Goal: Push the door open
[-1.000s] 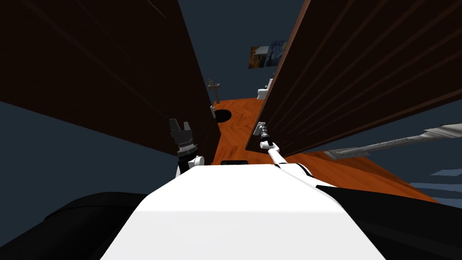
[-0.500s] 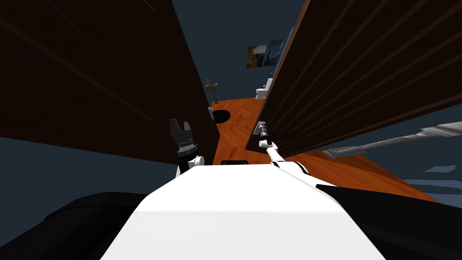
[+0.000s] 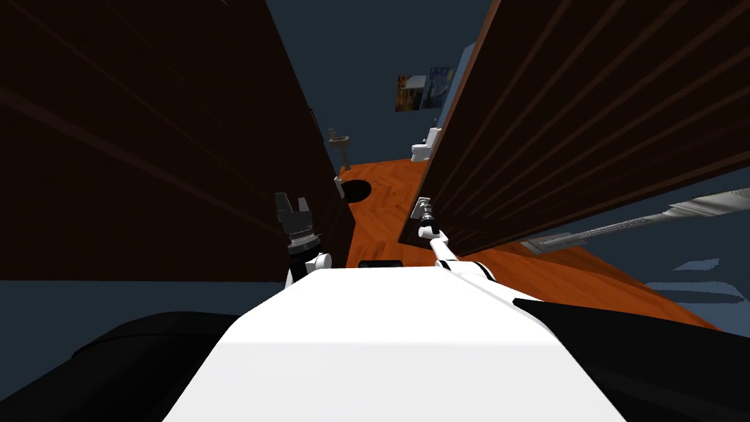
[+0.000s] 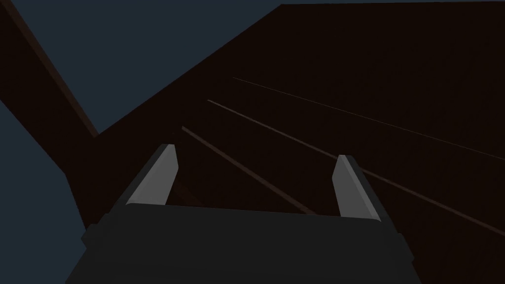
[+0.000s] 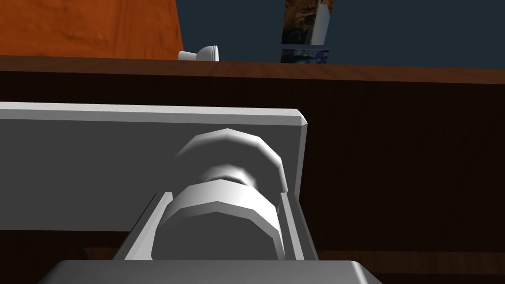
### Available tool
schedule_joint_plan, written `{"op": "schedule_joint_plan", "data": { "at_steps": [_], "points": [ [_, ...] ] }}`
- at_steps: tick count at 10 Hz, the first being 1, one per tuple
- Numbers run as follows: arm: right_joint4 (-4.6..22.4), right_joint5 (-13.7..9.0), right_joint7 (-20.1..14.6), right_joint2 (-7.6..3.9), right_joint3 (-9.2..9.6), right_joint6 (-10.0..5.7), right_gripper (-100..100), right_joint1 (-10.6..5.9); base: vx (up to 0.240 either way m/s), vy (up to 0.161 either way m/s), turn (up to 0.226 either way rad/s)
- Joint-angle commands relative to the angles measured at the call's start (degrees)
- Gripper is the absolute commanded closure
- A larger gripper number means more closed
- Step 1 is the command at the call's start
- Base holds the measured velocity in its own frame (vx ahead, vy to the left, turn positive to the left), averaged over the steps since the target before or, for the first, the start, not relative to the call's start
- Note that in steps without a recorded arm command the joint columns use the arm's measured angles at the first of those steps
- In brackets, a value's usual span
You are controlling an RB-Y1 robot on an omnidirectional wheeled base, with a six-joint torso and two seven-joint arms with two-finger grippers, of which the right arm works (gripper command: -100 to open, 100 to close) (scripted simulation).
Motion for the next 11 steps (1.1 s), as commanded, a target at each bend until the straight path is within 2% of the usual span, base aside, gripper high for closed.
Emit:
{"op": "schedule_joint_plan", "data": {
  "at_steps": [1, 8, 10, 11],
  "points": [
    [0.7, -0.1, 1.2, -0.03, -1.76, -0.61, 100, -0.85, 0.123, 0.032, -0.076],
    [3.6, -0.2, 6.5, 3.68, -7.00, -0.44, 100, -3.77, 0.153, 0.049, -0.089],
    [4.1, -0.2, 7.5, 4.38, -8.00, -0.41, 100, -4.33, 0.187, 0.039, -0.073],
    [4.0, -0.2, 7.2, 4.29, -7.65, -0.27, 100, -3.87, 0.076, 0.013, -0.023]
  ]
}}
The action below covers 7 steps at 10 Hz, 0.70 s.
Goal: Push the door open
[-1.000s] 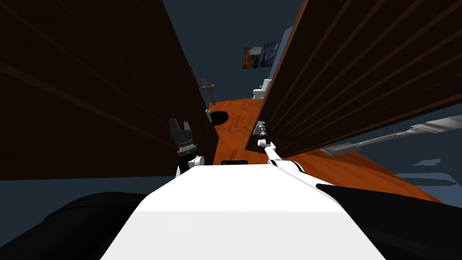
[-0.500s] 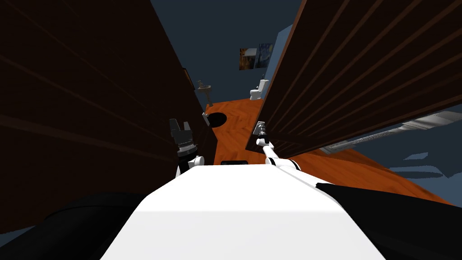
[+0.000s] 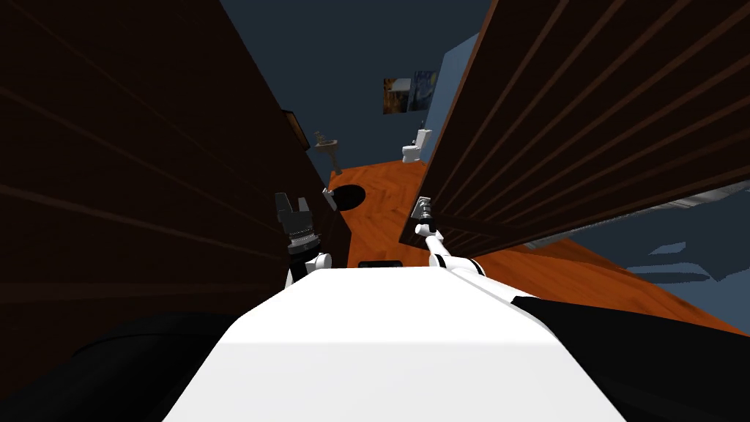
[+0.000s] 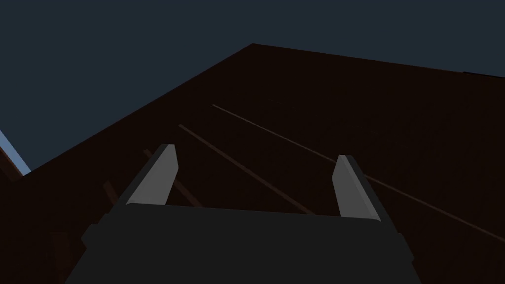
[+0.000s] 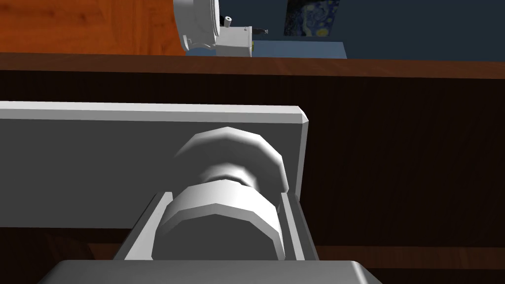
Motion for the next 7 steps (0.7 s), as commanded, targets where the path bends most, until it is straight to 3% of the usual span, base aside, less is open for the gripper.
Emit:
{"op": "schedule_joint_plan", "data": {
  "at_steps": [1, 7],
  "points": [
    [0.1, -0.2, 0.8, 0.34, -0.82, -0.12, 100, -0.19, 0.128, 0.032, -0.062],
    [0.4, -1.1, 4.7, 1.95, -4.69, -0.69, 100, -1.08, 0.194, 0.016, -0.092]
  ]
}}
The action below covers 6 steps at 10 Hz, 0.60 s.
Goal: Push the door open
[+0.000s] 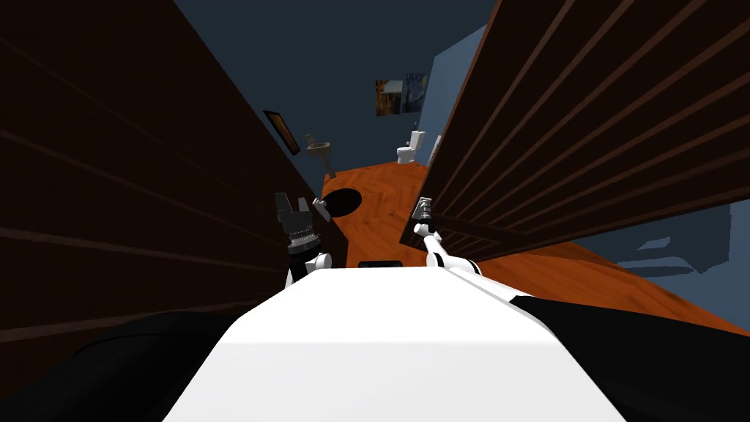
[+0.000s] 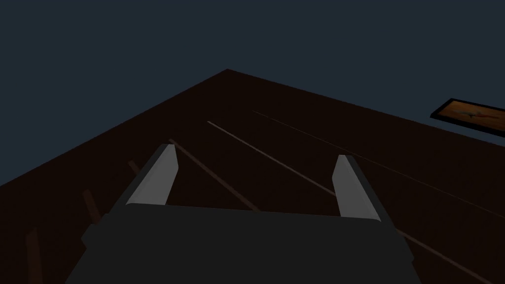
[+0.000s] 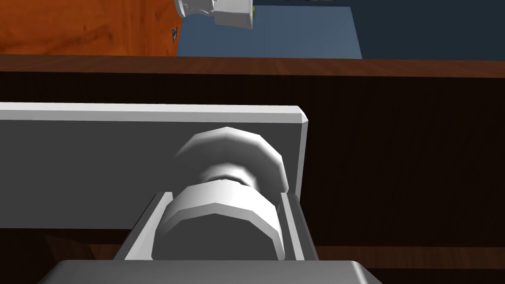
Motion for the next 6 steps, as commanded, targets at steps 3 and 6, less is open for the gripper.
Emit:
{"op": "schedule_joint_plan", "data": {
  "at_steps": [3, 6],
  "points": [
    [-0.3, -0.6, 2.5, 0.68, -2.52, -0.25, 100, -0.58, 0.195, 0.039, -0.092],
    [-0.4, -0.8, 3.5, 1.25, -3.42, -0.14, 100, -0.41, 0.169, 0.031, -0.073]
  ]
}}
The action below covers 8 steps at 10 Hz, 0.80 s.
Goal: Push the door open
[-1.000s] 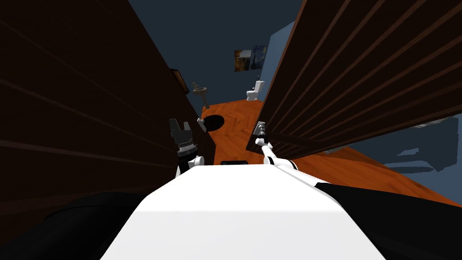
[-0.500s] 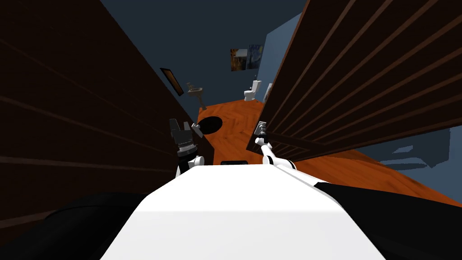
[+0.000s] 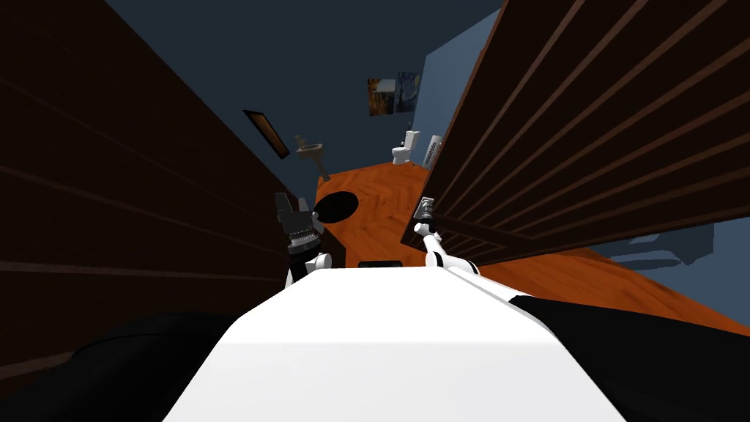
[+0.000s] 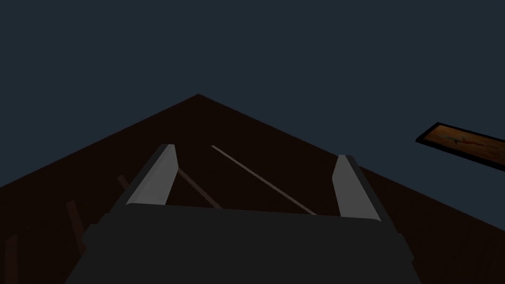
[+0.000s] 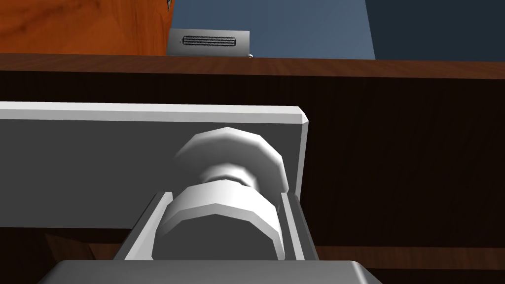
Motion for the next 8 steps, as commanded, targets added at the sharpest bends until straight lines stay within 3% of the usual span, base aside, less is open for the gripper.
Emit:
{"op": "schedule_joint_plan", "data": {
  "at_steps": [1, 8],
  "points": [
    [0.0, -0.4, 0.5, -0.22, -0.86, -0.09, 100, 0.08, 0.136, -0.006, -0.036],
    [-0.1, -2.3, 3.0, -1.40, -5.48, -0.58, 100, 0.51, 0.195, 0.028, -0.043]
  ]
}}
